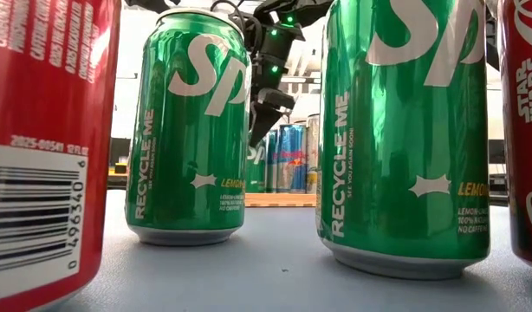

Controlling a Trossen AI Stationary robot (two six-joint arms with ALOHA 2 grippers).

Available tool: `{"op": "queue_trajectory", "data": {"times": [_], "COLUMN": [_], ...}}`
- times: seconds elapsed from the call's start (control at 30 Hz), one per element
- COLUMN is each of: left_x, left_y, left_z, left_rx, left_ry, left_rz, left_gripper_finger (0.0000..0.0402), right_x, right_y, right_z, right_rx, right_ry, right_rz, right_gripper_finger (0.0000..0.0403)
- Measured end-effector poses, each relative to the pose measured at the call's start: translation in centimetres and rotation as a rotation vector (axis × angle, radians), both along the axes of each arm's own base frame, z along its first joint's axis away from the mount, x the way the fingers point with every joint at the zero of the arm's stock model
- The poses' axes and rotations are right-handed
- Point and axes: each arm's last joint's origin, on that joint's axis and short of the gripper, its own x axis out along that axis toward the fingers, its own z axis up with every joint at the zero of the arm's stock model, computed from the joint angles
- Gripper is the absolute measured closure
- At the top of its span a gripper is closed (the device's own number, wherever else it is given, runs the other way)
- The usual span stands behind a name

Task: Place canned beverage on shelf
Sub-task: Put the green soda can on the shelf

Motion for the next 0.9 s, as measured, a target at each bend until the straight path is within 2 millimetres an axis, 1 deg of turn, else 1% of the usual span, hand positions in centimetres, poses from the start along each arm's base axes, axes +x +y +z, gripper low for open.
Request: {"op": "queue_trajectory", "data": {"times": [0.07,0.13,0.23,0.4,0.5,0.53,0.63,0.73,0.83,0.87,0.9], "left_x": [0.0,0.0,0.0,0.0,0.0,0.0,0.0,0.0,0.0,0.0,0.0], "left_y": [0.0,0.0,0.0,0.0,0.0,0.0,0.0,0.0,0.0,0.0,0.0], "left_z": [0.0,0.0,0.0,0.0,0.0,0.0,0.0,0.0,0.0,0.0,0.0], "left_rx": [-0.001,-0.001,-0.001,-0.002,0.0,0.002,0.003,0.004,0.003,0.003,0.002], "left_ry": [-0.001,-0.001,-0.001,-0.002,-0.001,0.0,0.0,0.001,0.0,0.001,0.002], "left_rz": [0.001,0.002,0.003,0.004,0.005,0.008,0.01,0.01,0.011,0.01,0.01], "left_gripper_finger": [0.0085,0.0085,0.0085,0.0085,0.0085,0.0085,0.0085,0.0085,0.0085,0.0085,0.0085], "right_x": [0.2,0.2,0.3,-0.9,-1.4,-1.6,-1.5,-0.8,-0.2,0.0,0.1], "right_y": [0.0,0.0,0.1,1.1,1.8,2.1,3.1,3.6,3.7,3.6,3.7], "right_z": [0.1,0.8,2.7,6.0,7.2,7.3,7.1,6.0,4.6,4.1,3.7], "right_rx": [-0.008,-0.015,-0.037,-0.037,0.02,0.05,0.122,0.144,0.164,0.171,0.177], "right_ry": [-0.017,-0.039,-0.109,-0.201,-0.237,-0.233,-0.217,-0.2,-0.165,-0.155,-0.144], "right_rz": [0.005,0.005,0.007,0.017,0.04,0.059,0.112,0.135,0.122,0.114,0.107], "right_gripper_finger": [0.0158,0.0158,0.0158,0.0159,0.0168,0.0176,0.0222,0.0295,0.0375,0.0388,0.0392]}}
